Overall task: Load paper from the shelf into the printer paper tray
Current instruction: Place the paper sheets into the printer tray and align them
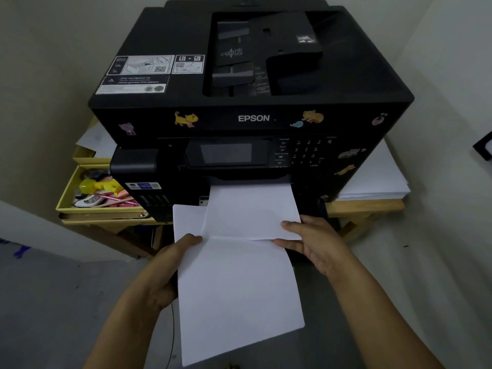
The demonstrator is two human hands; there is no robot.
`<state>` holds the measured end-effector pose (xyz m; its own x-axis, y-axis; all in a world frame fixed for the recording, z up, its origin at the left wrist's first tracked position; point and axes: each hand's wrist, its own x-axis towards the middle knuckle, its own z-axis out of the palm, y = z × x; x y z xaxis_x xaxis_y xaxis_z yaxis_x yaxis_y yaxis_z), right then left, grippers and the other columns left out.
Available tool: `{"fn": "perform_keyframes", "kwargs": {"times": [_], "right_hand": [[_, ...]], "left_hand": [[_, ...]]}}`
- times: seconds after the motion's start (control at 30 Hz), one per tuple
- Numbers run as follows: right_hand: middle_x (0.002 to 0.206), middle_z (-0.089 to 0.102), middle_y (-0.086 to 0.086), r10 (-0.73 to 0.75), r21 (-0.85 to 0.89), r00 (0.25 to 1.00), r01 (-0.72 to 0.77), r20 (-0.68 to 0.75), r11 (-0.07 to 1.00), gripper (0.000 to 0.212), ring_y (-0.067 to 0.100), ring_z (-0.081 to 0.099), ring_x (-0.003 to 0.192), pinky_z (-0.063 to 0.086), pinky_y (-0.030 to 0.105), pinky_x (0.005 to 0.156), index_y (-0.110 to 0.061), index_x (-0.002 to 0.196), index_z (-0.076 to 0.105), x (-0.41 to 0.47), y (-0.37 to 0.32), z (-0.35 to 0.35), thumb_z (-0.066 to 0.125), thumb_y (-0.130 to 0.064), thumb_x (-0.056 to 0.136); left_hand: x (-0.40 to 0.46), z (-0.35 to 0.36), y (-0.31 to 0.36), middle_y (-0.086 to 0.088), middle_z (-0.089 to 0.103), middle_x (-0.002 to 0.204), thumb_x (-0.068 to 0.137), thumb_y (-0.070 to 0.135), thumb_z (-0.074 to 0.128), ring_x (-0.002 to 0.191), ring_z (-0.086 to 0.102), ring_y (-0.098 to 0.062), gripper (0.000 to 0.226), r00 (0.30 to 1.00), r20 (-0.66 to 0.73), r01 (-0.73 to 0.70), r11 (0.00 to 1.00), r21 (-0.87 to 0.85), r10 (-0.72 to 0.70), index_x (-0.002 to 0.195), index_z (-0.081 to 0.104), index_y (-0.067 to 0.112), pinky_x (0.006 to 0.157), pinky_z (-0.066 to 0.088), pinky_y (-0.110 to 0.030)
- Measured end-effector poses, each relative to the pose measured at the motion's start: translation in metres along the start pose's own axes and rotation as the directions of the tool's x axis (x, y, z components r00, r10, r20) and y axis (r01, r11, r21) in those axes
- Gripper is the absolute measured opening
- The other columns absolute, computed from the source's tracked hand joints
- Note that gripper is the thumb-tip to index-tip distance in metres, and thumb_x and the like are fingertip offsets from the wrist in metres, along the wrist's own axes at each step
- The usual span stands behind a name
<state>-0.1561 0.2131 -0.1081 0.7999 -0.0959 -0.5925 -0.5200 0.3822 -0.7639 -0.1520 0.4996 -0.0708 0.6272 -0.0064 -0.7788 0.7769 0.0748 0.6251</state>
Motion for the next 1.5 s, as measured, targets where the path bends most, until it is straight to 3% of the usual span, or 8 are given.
{"fn": "perform_keyframes", "kwargs": {"times": [0.13, 0.27, 0.43, 0.67, 1.07, 1.17, 1.33, 1.5], "right_hand": [[0.115, 0.083, 0.007, 0.004, 0.006, 1.000, -0.004, -0.001, 1.000, 0.021, 0.027, 0.080, 0.104, 0.068, 0.035, 0.077, -0.006, 0.118, 0.078, 0.001, 0.000, 0.000, 0.069, 0.002, 0.101], [0.113, 0.083, 0.006, 0.007, 0.002, 1.000, -0.007, -0.014, 1.000, 0.020, 0.025, 0.081, 0.101, 0.068, 0.035, 0.077, -0.007, 0.115, 0.079, 0.002, 0.000, 0.000, 0.070, 0.002, 0.100], [0.113, 0.082, 0.007, 0.016, 0.012, 0.999, -0.016, -0.047, 1.000, 0.019, 0.026, 0.082, 0.097, 0.069, 0.035, 0.077, -0.005, 0.112, 0.079, 0.006, -0.004, 0.002, 0.071, 0.004, 0.098], [0.120, 0.079, 0.013, 0.038, 0.028, 0.997, -0.037, -0.062, 0.999, 0.019, 0.032, 0.077, 0.107, 0.069, 0.033, 0.072, -0.001, 0.115, 0.076, 0.006, -0.005, 0.006, 0.070, 0.006, 0.098], [0.118, 0.079, 0.012, 0.052, -0.014, 0.997, -0.053, -0.056, 0.998, 0.019, 0.030, 0.081, 0.097, 0.068, 0.032, 0.069, -0.003, 0.117, 0.076, 0.003, -0.008, 0.005, 0.071, 0.002, 0.099], [0.115, 0.080, 0.014, 0.069, -0.072, 0.995, -0.074, -0.069, 0.995, 0.021, 0.030, 0.082, 0.087, 0.066, 0.030, 0.061, -0.002, 0.120, 0.075, 0.006, -0.011, 0.005, 0.073, -0.001, 0.099], [0.118, 0.078, 0.015, 0.057, -0.131, 0.996, -0.066, -0.073, 0.989, 0.024, 0.027, 0.077, 0.092, 0.064, 0.029, 0.056, -0.001, 0.125, 0.073, 0.009, -0.010, 0.005, 0.071, -0.001, 0.101], [0.123, 0.077, 0.010, 0.022, -0.214, 0.996, -0.041, -0.089, 0.976, 0.028, 0.026, 0.079, 0.091, 0.066, 0.033, 0.064, -0.005, 0.129, 0.071, 0.017, -0.004, 0.003, 0.071, -0.005, 0.101]], "left_hand": [[0.007, 0.003, 0.009, -0.024, 0.078, 0.104, 0.089, 0.036, 0.077, 0.092, 0.074, -0.043, 0.041, 1.000, -0.002, -0.005, 1.000, -0.003, 0.005, 0.117, 0.067, 0.009, 0.075, 0.061, -0.049], [0.018, 0.003, 0.010, -0.022, 0.079, 0.106, 0.080, 0.038, 0.086, 0.096, 0.076, -0.045, 0.057, 0.999, -0.018, -0.026, 0.998, 0.057, 0.027, 0.123, 0.067, 0.007, 0.080, 0.063, -0.054], [0.023, 0.003, 0.011, -0.019, 0.081, 0.103, 0.077, 0.039, 0.090, 0.095, 0.077, -0.043, 0.057, 0.997, -0.040, -0.057, 0.993, 0.099, 0.062, 0.120, 0.071, 0.007, 0.090, 0.061, -0.060], [0.026, 0.005, 0.011, -0.019, 0.081, 0.098, 0.079, 0.035, 0.088, 0.090, 0.078, -0.043, 0.050, 0.995, -0.071, -0.068, 0.992, 0.102, 0.076, 0.117, 0.072, 0.006, 0.086, 0.062, -0.059], [0.015, -0.002, 0.012, -0.016, 0.082, 0.104, 0.082, 0.038, 0.084, 0.094, 0.079, -0.038, 0.053, 0.993, 0.046, -0.115, 0.984, 0.134, 0.109, 0.122, 0.069, 0.007, 0.082, 0.063, -0.050], [0.010, -0.009, 0.014, -0.017, 0.082, 0.102, 0.079, 0.040, 0.085, 0.092, 0.079, -0.039, 0.056, 0.993, 0.048, -0.116, 0.974, 0.195, 0.109, 0.121, 0.070, 0.006, 0.084, 0.063, -0.053], [-0.006, -0.025, 0.015, -0.019, 0.081, 0.103, 0.076, 0.039, 0.084, 0.092, 0.079, -0.041, 0.058, 0.990, 0.075, -0.132, 0.962, 0.240, 0.118, 0.121, 0.069, 0.006, 0.089, 0.061, -0.059], [-0.020, -0.041, 0.015, -0.020, 0.081, 0.103, 0.043, 0.052, 0.094, 0.089, 0.079, -0.042, 0.091, 0.987, 0.093, -0.148, 0.956, 0.252, 0.128, 0.118, 0.072, 0.006, 0.076, 0.063, -0.050]]}}
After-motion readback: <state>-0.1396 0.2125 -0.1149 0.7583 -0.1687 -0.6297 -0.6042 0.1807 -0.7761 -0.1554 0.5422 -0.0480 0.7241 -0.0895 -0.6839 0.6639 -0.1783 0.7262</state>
